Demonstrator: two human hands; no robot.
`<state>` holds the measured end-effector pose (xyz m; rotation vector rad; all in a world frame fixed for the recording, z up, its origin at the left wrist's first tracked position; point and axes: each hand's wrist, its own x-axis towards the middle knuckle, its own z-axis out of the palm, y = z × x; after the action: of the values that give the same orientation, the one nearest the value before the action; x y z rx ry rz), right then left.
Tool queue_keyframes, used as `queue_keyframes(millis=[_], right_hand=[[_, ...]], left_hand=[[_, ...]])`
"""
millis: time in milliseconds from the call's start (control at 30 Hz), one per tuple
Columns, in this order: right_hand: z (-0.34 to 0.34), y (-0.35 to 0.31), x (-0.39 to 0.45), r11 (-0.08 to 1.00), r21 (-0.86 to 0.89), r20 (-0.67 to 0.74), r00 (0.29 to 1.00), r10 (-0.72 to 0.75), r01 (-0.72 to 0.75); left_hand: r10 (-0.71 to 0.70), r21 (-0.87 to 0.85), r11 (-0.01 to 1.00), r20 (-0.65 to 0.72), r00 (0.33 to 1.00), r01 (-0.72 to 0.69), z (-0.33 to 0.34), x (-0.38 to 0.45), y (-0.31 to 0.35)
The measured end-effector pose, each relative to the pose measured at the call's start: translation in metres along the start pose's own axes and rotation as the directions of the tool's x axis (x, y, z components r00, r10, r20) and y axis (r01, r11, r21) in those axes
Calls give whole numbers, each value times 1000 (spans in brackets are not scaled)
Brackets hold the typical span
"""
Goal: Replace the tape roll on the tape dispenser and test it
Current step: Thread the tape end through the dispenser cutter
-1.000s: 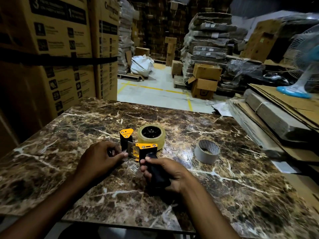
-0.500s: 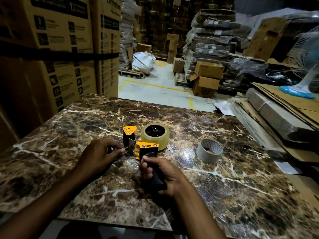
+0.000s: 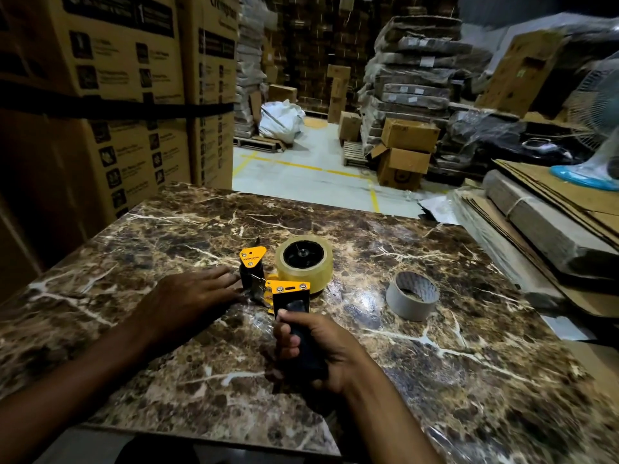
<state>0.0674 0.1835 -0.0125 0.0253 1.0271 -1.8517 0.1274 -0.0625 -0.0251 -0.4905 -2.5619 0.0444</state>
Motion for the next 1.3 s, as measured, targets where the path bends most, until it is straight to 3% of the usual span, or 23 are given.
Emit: queue_keyframes(millis=[200,367,533,767,900,1100,1300], right_hand=[[3,2,-1,998,-57,-25,1000,-13,11],[3,2,-2,998,-63,-19,1000,-21,19],[-5,2,-15,996,-93,15,1000,15,-14],[-29,-11,-46,982,-188,37,999,27,-20],[-51,-20,-72,934,-356,-25,999,-36,25],[-66,-20,-81,926,-377,-61,997,-42,16],[-65,-22,-83,919,-392,-51,997,-58,33]], left_hand=[[-13,-34,999,250,968,22,3,-17,-11],[-46,-37,997,318,947,61,-7,-21,-3],[-106,-87,982,480,871,167,-13,-29,-1],[-70,-94,986,512,856,137,-21,-27,0],[-49,-88,990,540,840,114,-20,-28,-3],[-43,-71,993,542,839,96,-15,-30,-7],[10,-178,979,535,845,101,-15,-30,-18]])
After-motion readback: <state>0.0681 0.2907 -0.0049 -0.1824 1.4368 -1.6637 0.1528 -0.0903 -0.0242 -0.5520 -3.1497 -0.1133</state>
